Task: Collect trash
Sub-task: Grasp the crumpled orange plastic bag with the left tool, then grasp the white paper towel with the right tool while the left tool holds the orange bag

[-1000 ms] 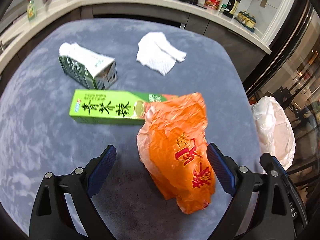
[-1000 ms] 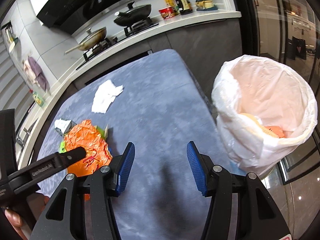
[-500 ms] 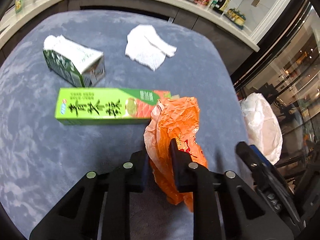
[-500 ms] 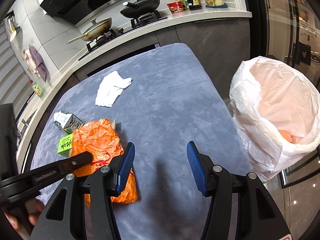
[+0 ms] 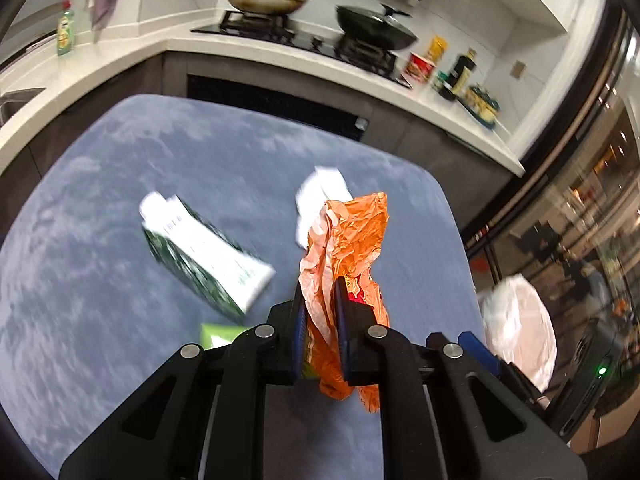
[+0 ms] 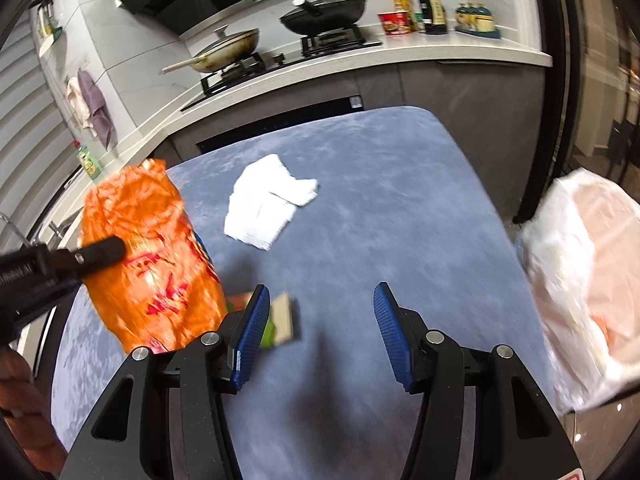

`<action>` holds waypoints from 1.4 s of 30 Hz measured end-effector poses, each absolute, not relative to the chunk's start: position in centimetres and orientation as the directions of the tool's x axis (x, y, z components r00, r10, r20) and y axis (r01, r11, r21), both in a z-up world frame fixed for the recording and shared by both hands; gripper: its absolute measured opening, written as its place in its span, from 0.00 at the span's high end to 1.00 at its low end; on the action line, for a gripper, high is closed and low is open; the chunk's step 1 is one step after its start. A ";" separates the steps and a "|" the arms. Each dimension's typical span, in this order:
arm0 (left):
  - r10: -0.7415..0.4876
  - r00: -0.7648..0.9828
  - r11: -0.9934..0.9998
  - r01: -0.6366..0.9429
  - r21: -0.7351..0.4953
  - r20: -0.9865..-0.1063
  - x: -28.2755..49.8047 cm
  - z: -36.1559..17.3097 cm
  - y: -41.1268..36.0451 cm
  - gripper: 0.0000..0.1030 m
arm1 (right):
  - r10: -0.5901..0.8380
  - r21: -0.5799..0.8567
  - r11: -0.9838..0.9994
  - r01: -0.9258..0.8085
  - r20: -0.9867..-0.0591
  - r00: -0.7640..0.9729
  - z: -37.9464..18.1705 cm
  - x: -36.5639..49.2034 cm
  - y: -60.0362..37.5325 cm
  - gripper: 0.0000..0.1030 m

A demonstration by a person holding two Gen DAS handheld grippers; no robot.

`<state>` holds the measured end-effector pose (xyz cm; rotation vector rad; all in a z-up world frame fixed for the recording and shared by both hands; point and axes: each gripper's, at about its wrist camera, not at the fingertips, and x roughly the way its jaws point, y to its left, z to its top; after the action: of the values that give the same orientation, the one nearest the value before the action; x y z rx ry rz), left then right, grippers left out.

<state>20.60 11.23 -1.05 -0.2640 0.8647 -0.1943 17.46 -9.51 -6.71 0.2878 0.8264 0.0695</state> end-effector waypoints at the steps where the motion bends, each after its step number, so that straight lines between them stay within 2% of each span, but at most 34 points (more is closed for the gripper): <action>1: -0.266 0.640 0.951 0.050 -0.306 -0.721 21.1 -1.0 11.8 0.88 | 0.181 0.281 0.959 0.042 -0.717 0.674 -6.8 18.3 -9.1 0.49; 7: -0.204 0.667 0.958 -0.015 -0.287 -0.716 23.6 -0.9 14.5 0.88 | 0.211 0.280 0.960 0.003 -0.730 0.650 -7.8 22.7 -6.5 0.49; 21: -0.202 0.664 0.954 -0.032 -0.298 -0.720 28.8 -2.5 15.8 0.88 | 0.192 0.192 0.980 -0.059 -0.812 0.551 -10.4 30.7 -2.4 0.50; 23: -0.205 0.661 0.955 -0.027 -0.296 -0.722 29.1 -2.8 15.6 0.88 | 0.186 0.182 0.981 -0.061 -0.827 0.530 -10.9 31.4 -2.2 0.58; 27: -0.215 0.653 0.953 -0.024 -0.303 -0.727 29.5 -3.4 15.4 0.88 | 0.167 0.156 0.986 -0.065 -0.833 0.528 -11.2 31.6 -2.0 0.66; 30: -0.218 0.649 0.952 -0.024 -0.306 -0.729 29.6 -3.6 15.2 0.88 | 0.159 0.145 0.987 -0.068 -0.832 0.532 -11.2 31.5 -2.2 0.82; 31: -0.218 0.649 0.952 -0.023 -0.305 -0.729 29.6 -3.5 15.2 0.88 | 0.168 0.158 0.985 -0.065 -0.829 0.533 -11.2 31.4 -2.5 0.92; 32: -0.218 0.649 0.952 -0.021 -0.304 -0.729 29.5 -3.5 15.1 0.88 | 0.173 0.166 0.984 -0.061 -0.828 0.534 -11.1 31.3 -2.6 0.94; 42: -0.237 0.664 0.955 0.026 -0.296 -0.709 27.5 -1.2 12.7 0.88 | 0.183 0.212 0.977 -0.025 -0.768 0.614 -7.4 28.4 -5.4 0.96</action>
<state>27.54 12.67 -1.23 -0.2711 0.8336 -0.1507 28.39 -5.44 -7.44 0.1873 0.9034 0.1205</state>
